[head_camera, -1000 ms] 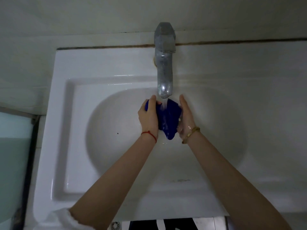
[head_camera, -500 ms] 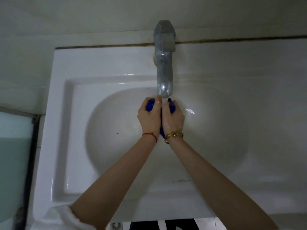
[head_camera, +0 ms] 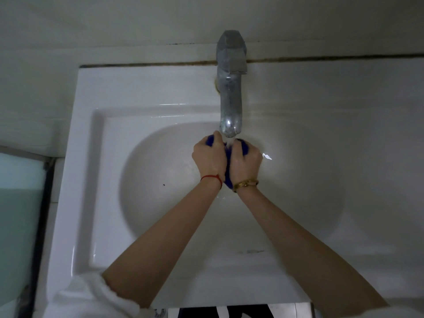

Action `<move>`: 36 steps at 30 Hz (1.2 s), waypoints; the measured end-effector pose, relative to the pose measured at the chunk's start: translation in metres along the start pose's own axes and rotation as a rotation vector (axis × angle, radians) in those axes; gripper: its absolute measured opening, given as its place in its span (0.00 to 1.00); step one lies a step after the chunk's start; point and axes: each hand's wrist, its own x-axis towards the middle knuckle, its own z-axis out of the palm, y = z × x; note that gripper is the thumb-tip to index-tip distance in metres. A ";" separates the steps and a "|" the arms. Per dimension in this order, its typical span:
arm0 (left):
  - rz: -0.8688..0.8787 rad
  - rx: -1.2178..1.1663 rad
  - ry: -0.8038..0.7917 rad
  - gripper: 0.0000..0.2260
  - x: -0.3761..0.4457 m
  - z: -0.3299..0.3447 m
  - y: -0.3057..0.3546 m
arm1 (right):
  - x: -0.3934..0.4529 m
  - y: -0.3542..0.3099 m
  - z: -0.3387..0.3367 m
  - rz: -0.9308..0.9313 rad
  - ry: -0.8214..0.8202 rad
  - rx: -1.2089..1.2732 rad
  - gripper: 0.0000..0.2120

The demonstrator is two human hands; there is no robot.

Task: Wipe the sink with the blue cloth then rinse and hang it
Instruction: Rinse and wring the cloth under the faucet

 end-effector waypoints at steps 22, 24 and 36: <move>-0.127 -0.104 -0.115 0.04 -0.016 -0.034 0.004 | 0.028 -0.107 -0.065 -0.852 -0.182 -0.476 0.23; -0.113 -0.118 -0.119 0.04 -0.017 -0.033 0.007 | 0.032 -0.115 -0.058 -0.952 -0.231 -0.501 0.22; -0.053 -0.135 -0.132 0.04 -0.021 -0.038 0.008 | 0.031 -0.095 -0.058 -0.993 -0.295 -0.566 0.19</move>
